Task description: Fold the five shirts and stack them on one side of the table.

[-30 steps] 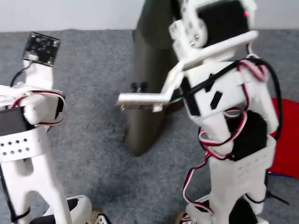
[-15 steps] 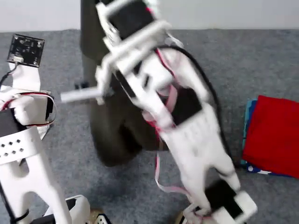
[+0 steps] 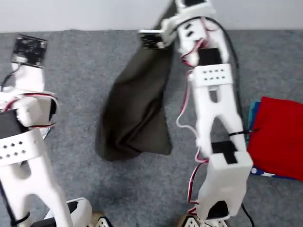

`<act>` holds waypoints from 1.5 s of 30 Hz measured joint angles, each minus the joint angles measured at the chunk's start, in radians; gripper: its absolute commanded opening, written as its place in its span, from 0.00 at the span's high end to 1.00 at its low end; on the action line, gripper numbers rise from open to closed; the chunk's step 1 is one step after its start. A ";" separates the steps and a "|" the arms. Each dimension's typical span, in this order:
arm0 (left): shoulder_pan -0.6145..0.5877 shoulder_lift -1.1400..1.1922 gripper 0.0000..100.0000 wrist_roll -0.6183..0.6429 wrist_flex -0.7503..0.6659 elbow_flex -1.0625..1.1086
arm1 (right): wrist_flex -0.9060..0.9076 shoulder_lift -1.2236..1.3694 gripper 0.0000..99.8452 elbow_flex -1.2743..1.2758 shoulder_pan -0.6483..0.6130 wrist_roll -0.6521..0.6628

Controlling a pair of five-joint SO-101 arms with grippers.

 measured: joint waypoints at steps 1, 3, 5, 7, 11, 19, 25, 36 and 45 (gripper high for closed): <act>0.031 0.000 0.91 0.000 0.000 0.012 | 0.015 0.018 0.99 0.000 0.029 0.000; 0.107 0.000 0.91 0.000 0.000 0.048 | 0.048 0.046 0.99 0.000 0.084 0.000; 0.196 0.000 0.91 0.000 -0.014 0.091 | 0.087 0.066 0.99 0.000 0.133 0.000; 0.295 0.000 0.91 0.000 -0.044 0.140 | 0.133 0.071 0.99 0.000 0.176 -0.021; 0.462 0.000 0.85 0.061 -0.173 0.256 | 0.256 0.071 0.99 0.000 0.236 -0.115; 0.680 0.123 0.81 0.158 -0.310 0.333 | 0.575 0.071 0.99 0.000 0.313 -0.410; 0.786 0.367 0.81 0.164 -0.313 0.264 | 0.789 0.071 0.99 0.000 0.316 -0.640; 0.936 0.683 0.77 0.164 -0.313 0.098 | 0.893 0.071 0.99 0.000 0.315 -0.856; 0.928 0.916 0.82 0.164 -0.302 0.018 | 0.895 0.069 0.99 0.000 0.315 -0.872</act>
